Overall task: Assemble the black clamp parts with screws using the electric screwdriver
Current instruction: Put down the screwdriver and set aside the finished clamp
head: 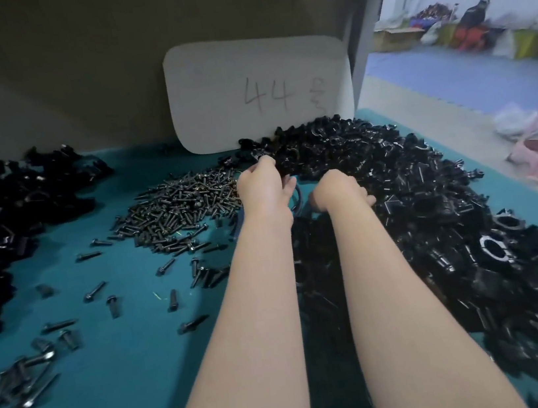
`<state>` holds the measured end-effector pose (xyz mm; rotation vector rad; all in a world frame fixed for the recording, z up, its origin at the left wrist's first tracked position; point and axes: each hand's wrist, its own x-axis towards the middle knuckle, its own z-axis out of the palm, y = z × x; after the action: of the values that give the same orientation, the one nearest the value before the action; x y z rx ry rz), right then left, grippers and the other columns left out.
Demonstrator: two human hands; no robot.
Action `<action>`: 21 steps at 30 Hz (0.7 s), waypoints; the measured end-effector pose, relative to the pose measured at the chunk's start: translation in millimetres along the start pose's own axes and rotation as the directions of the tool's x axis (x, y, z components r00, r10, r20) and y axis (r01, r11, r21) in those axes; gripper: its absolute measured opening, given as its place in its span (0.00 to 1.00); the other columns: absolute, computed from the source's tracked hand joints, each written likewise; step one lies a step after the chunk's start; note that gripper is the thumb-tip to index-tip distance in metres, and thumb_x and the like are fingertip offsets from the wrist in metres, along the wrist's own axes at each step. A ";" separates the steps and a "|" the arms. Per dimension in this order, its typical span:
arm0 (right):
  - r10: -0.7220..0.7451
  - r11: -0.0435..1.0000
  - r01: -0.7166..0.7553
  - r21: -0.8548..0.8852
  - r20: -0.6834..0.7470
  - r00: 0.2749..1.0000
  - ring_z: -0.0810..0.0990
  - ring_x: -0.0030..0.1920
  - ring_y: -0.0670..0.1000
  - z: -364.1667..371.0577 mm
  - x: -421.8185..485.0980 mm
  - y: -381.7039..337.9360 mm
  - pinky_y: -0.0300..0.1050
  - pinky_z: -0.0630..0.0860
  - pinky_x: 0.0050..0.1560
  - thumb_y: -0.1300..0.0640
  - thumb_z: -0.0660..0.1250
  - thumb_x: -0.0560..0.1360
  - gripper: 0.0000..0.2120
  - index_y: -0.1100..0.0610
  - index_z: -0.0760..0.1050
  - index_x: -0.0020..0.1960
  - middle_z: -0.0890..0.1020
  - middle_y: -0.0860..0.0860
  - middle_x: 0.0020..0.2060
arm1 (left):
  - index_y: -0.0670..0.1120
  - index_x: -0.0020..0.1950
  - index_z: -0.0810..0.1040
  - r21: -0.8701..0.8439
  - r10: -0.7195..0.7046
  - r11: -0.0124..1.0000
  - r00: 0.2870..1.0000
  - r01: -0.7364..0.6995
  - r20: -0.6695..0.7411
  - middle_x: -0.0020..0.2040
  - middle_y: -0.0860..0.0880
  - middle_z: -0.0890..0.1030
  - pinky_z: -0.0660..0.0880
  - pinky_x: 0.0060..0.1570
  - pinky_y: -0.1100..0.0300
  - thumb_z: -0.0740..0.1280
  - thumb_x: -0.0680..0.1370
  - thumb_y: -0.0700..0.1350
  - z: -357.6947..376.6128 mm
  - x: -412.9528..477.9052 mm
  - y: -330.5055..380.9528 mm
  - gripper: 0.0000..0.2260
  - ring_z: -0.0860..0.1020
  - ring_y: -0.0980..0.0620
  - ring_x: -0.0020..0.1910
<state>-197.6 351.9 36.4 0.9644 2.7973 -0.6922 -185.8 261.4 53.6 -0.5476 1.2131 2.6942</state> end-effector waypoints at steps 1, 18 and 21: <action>-0.003 1.000 0.003 0.013 -0.005 1.000 0.67 0.67 0.61 -1.6 2.2 0.1 0.57 0.57 0.68 0.56 0.63 0.75 0.19 0.56 0.69 0.66 0.70 0.58 0.66 | 0.38 0.57 0.72 -0.023 -0.008 1.000 1.000 0.008 -0.006 0.51 0.41 0.73 0.78 0.41 0.61 0.61 0.80 0.37 0.3 0.5 -0.6 0.07 0.73 0.50 0.38; 0.112 0.992 -0.112 -0.055 -0.020 0.994 0.64 0.69 0.63 7.2 31.6 1.2 0.58 0.52 0.70 0.52 0.59 0.77 0.25 0.56 0.63 0.72 0.57 0.61 0.74 | 0.36 0.65 0.72 -0.033 -0.019 0.999 0.998 0.021 0.055 0.53 0.42 0.73 0.78 0.47 0.62 0.62 0.79 0.37 3.2 6.6 -5.2 0.14 0.74 0.53 0.39; 0.105 0.993 -0.105 -0.055 -0.009 0.994 0.65 0.69 0.63 8.7 35.0 -1.2 0.59 0.51 0.70 0.48 0.58 0.78 0.26 0.56 0.62 0.73 0.56 0.62 0.74 | 0.36 0.66 0.71 -0.042 -0.022 0.999 0.998 0.024 0.056 0.55 0.41 0.73 0.77 0.45 0.63 0.62 0.80 0.37 2.5 10.0 -4.6 0.15 0.74 0.53 0.39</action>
<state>-226.6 366.7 20.8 1.0957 2.7322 -0.5963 -194.5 266.1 48.2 -0.4863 1.1309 2.7027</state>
